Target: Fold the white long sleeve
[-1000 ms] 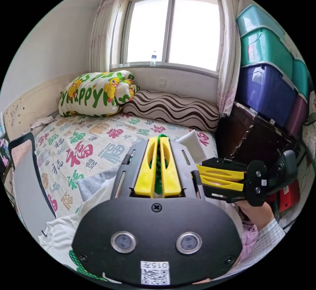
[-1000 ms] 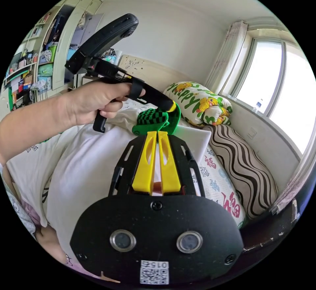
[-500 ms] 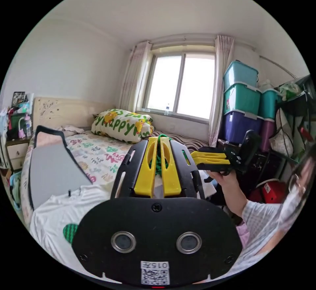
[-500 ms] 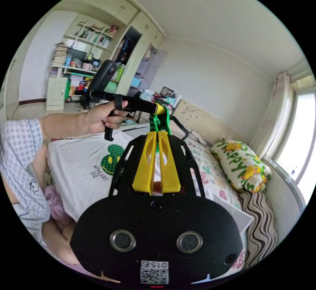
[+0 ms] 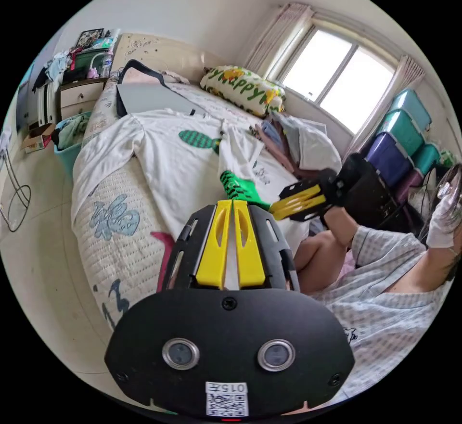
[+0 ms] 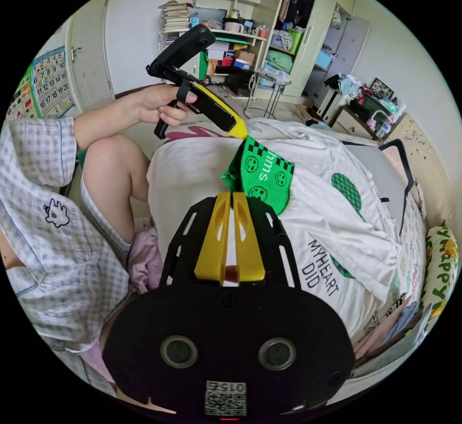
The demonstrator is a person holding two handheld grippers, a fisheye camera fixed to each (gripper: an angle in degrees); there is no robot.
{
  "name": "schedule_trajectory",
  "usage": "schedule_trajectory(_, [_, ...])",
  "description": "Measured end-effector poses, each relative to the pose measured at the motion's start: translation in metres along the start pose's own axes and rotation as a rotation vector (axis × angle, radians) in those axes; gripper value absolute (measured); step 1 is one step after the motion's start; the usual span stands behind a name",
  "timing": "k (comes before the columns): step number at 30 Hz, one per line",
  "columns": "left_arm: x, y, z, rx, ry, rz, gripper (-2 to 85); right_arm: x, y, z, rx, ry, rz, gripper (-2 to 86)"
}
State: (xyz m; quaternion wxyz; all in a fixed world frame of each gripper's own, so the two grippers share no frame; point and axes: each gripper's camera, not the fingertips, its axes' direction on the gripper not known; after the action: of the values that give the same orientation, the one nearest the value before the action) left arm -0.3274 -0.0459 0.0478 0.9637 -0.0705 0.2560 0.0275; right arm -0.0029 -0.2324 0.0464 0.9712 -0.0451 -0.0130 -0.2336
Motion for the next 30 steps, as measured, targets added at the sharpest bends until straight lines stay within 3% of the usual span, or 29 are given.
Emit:
schedule_trajectory(5, [0.009,0.002,-0.011,0.035,-0.065,-0.001,0.8,-0.008,0.004,0.003,-0.073,0.006,-0.009,-0.4])
schedule_trajectory(11, [0.061,-0.017,-0.001,0.114,-0.026,0.129,6.9,0.006,0.009,-0.022,-0.003,0.013,0.098,1.5])
schedule_trajectory(16, [0.114,-0.047,0.046,0.038,-0.159,0.333,8.7,0.002,-0.006,0.027,-0.032,-0.088,0.208,10.6])
schedule_trajectory(18, [0.125,-0.059,0.063,-0.044,-0.197,0.347,7.5,-0.003,-0.010,0.039,-0.023,0.005,0.242,10.8])
schedule_trajectory(23, [0.121,-0.071,0.054,-0.005,-0.205,0.165,1.0,-0.028,-0.019,0.030,0.071,0.165,0.197,2.0])
schedule_trajectory(28, [0.059,-0.052,0.041,0.091,0.096,-0.221,0.7,-0.044,-0.018,0.028,0.061,0.311,0.142,-0.5])
schedule_trajectory(30, [0.056,-0.047,0.042,0.071,0.084,-0.247,1.6,-0.038,-0.011,0.031,0.024,0.325,0.152,0.0])
